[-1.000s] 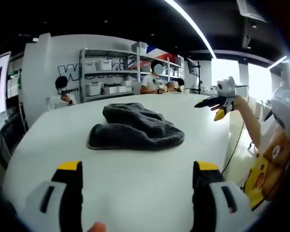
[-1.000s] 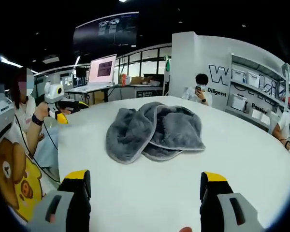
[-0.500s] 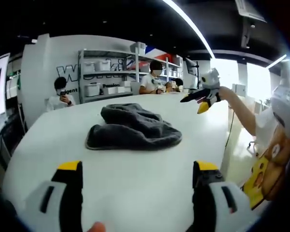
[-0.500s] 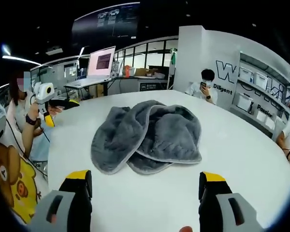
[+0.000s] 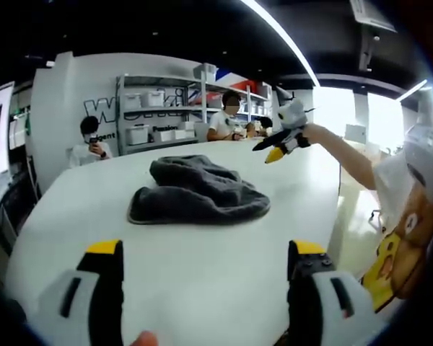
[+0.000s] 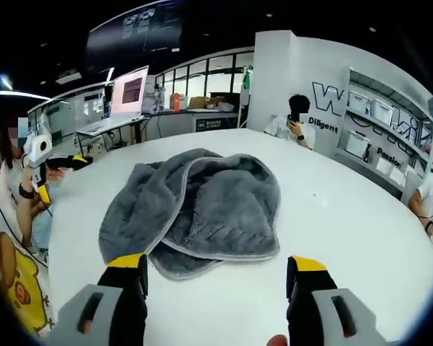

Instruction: Fold the towel on the table until its edges align and the towel forms a compact rectangular stack.

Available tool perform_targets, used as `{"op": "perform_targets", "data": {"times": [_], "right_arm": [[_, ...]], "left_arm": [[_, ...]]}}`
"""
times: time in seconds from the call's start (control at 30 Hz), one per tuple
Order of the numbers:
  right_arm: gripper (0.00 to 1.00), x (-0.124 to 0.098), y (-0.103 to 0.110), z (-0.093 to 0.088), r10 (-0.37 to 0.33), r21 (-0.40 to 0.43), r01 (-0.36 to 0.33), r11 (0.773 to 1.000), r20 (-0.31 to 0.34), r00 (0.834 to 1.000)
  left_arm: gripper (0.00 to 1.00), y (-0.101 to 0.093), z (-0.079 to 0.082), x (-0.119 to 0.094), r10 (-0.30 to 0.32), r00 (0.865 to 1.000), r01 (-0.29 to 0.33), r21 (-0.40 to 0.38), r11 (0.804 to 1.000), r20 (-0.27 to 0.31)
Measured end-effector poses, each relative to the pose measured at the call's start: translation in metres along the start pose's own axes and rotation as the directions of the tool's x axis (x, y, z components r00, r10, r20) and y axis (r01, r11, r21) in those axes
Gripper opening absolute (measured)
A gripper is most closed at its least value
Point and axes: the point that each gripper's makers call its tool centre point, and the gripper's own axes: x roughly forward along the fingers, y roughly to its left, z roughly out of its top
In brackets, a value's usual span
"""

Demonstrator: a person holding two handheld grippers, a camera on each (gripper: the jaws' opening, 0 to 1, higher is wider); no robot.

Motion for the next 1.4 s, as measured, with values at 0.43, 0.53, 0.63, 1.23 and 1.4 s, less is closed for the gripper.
{"op": "perform_targets", "data": {"times": [0.43,0.53,0.63,1.23,1.4], "right_arm": [[0.65,0.032,-0.032,-0.005,-0.028,0.065,0.031,0.997,-0.048,0.998],[0.63,0.04,-0.044,-0.006,-0.031,0.098,0.037,0.995,-0.063,0.998],[0.61,0.041,-0.041,-0.013,-0.039,0.124,0.048,0.991,-0.074,0.997],[0.47,0.07,-0.062,-0.028,-0.038,0.233,0.059,0.971,-0.095,0.995],[0.44,0.073,-0.064,-0.029,-0.041,0.23,0.064,0.971,-0.102,0.994]], "left_arm": [[0.99,-0.002,-0.001,-0.002,-0.002,1.0,0.002,0.003,1.0,-0.001],[0.99,-0.002,-0.001,-0.003,0.0,1.0,0.0,0.003,1.0,0.0],[0.99,-0.002,-0.001,-0.003,0.002,1.0,-0.002,0.002,1.0,-0.001],[0.99,-0.005,-0.002,-0.003,0.001,1.0,-0.001,0.005,1.0,-0.007],[0.99,-0.004,-0.003,-0.004,0.006,1.0,-0.006,0.0,1.0,-0.008]]}}
